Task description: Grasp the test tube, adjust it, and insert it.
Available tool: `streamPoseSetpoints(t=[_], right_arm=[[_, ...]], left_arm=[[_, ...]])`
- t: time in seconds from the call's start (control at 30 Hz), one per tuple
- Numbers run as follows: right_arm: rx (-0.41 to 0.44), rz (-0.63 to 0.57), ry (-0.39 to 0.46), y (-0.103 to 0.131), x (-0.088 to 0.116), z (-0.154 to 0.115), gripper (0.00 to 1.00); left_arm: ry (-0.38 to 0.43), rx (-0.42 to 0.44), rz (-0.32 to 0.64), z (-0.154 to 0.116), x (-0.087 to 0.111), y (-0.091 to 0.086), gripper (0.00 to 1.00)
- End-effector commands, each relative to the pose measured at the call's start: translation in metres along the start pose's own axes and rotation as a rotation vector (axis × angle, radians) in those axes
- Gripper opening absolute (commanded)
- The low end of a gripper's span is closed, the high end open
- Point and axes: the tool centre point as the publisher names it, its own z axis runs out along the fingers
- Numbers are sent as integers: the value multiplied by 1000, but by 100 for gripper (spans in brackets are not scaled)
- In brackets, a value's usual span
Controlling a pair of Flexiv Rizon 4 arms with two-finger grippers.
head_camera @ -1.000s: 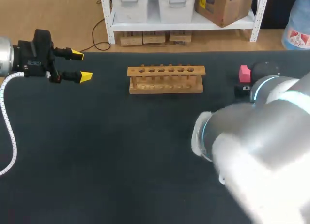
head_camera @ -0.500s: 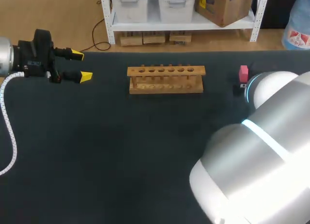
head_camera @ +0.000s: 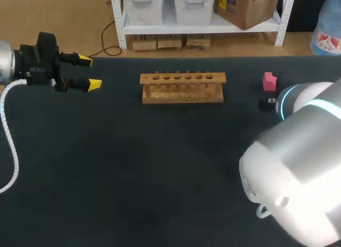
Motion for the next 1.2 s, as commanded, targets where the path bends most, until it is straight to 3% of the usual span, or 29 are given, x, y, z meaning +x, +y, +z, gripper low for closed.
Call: streamPoseSetpoints(t=[0.03,0.07,0.1,0.2,0.3,0.33,0.97,1.07,1.13,1.2], right_arm=[[-153,-1,6,-6,1,0,100],[-158,-4,8,-6,1,1,83],[-162,-5,9,-6,2,1,76],[-167,-10,11,-6,4,2,73],[-165,-5,17,-6,5,3,48],[-166,-4,18,-6,5,3,45],[-180,-13,36,-9,9,14,45],[-180,-17,39,-9,10,15,40],[-179,-18,40,-10,10,15,31],[-178,-18,40,-11,11,15,30]], left_arm=[[-5,0,2,0,2,0,100],[-5,0,2,0,2,0,100],[-5,0,2,0,2,0,100],[-5,0,2,0,2,0,100],[-5,0,2,0,2,0,100],[-5,0,2,0,2,0,100],[-5,0,2,0,2,0,100],[-5,0,2,0,2,0,100],[-5,0,2,0,2,0,100],[-5,0,2,0,2,0,100]])
